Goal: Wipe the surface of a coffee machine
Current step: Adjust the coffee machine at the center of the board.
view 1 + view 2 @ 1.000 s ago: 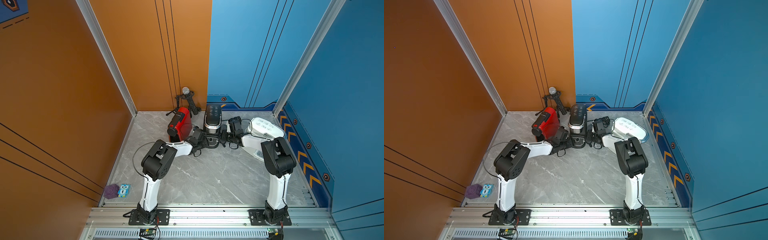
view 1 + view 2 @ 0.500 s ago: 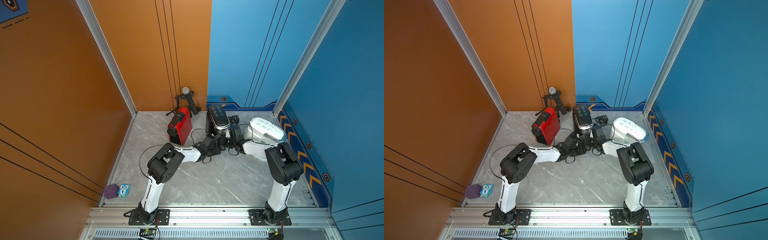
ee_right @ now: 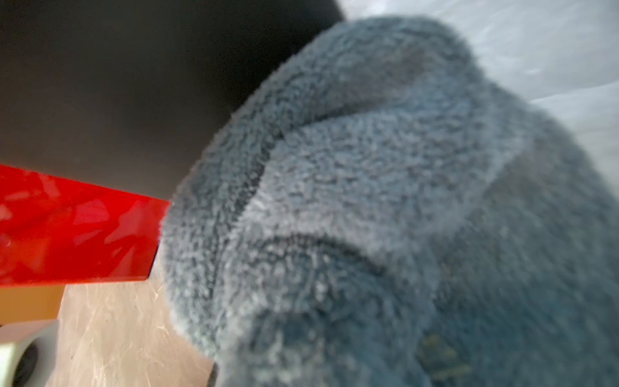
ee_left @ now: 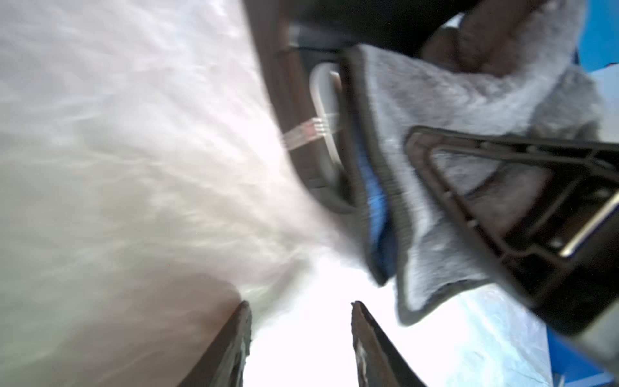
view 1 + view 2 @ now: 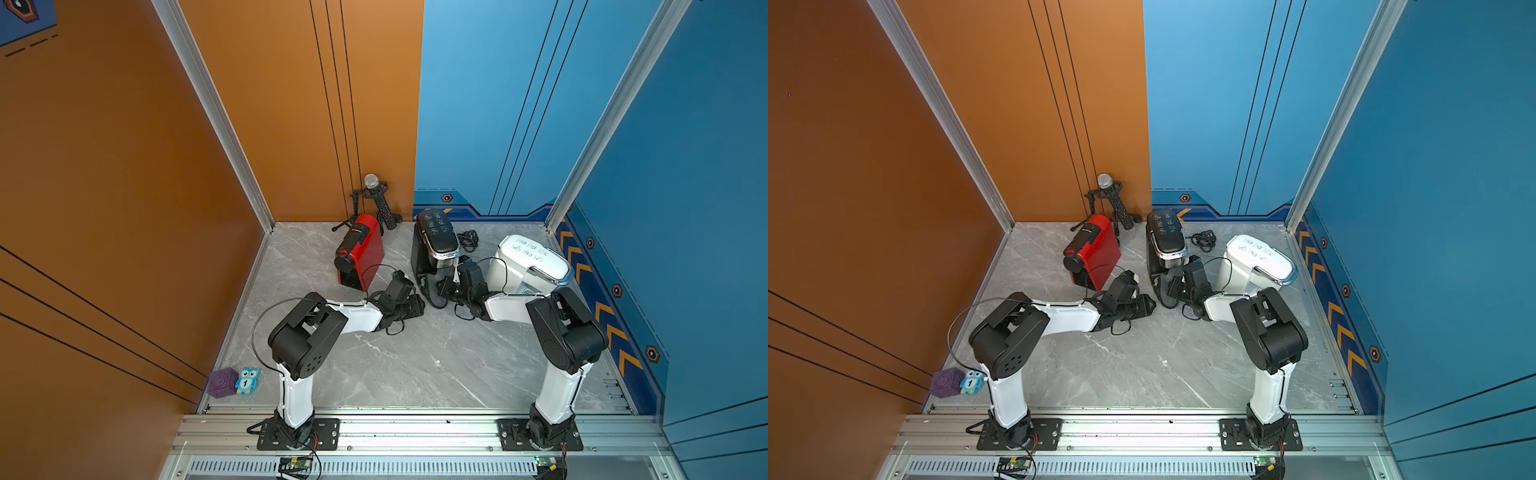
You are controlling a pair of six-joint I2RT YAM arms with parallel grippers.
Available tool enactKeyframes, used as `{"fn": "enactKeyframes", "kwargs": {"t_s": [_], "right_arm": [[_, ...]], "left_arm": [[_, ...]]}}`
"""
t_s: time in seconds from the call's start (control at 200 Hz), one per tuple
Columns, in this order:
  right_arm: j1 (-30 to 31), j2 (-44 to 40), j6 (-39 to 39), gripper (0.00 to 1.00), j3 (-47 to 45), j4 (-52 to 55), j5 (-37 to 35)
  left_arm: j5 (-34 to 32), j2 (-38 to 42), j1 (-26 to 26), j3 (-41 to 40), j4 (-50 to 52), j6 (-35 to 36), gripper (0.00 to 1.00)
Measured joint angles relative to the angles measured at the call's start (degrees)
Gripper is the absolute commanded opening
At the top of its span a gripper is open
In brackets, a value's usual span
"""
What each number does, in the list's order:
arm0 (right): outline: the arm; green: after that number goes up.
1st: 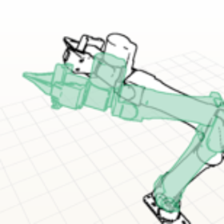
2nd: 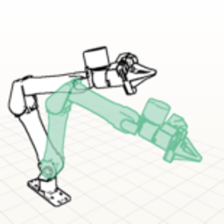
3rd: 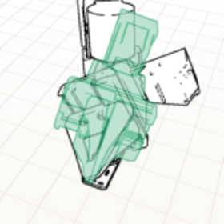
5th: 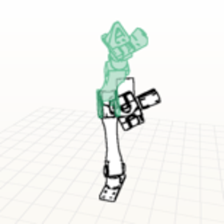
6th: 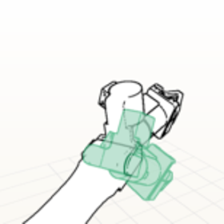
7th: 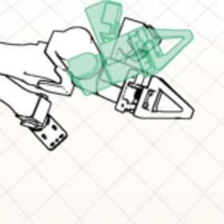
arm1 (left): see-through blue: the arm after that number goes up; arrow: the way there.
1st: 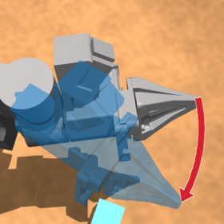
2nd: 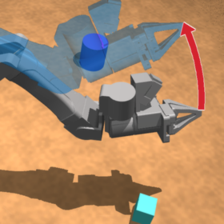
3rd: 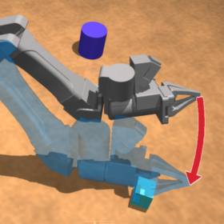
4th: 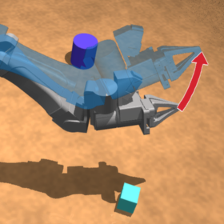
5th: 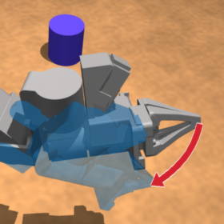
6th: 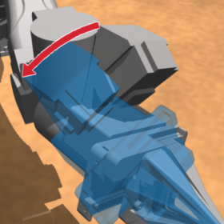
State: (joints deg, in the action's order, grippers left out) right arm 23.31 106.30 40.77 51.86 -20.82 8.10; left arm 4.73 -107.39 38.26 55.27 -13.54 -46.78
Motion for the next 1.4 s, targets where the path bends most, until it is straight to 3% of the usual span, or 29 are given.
{"fn": "enactKeyframes", "kwargs": {"t_s": [0.32,0.786,0.986,1.401], "right_arm": [[-0.3,-4.5,1.0,0.00,-4.2,4.2,-9.3],[5.2,-5.6,1.7,0.00,-3.6,-1.9,-4.2],[4.0,-1.6,2.6,0.00,-2.8,-2.6,-4.5],[-1.6,-3.0,-0.5,0.00,-4.2,-3.9,-5.5]], "left_arm": [[-2.4,3.8,-1.4,-3.8,0.0,0.0,0.50],[-3.0,3.8,-0.8,-3.8,0.0,0.0,0.50],[-3.0,3.8,-0.7,-3.8,0.0,0.0,0.50],[-3.0,3.7,-0.7,-3.8,0.0,0.0,0.50]]}}
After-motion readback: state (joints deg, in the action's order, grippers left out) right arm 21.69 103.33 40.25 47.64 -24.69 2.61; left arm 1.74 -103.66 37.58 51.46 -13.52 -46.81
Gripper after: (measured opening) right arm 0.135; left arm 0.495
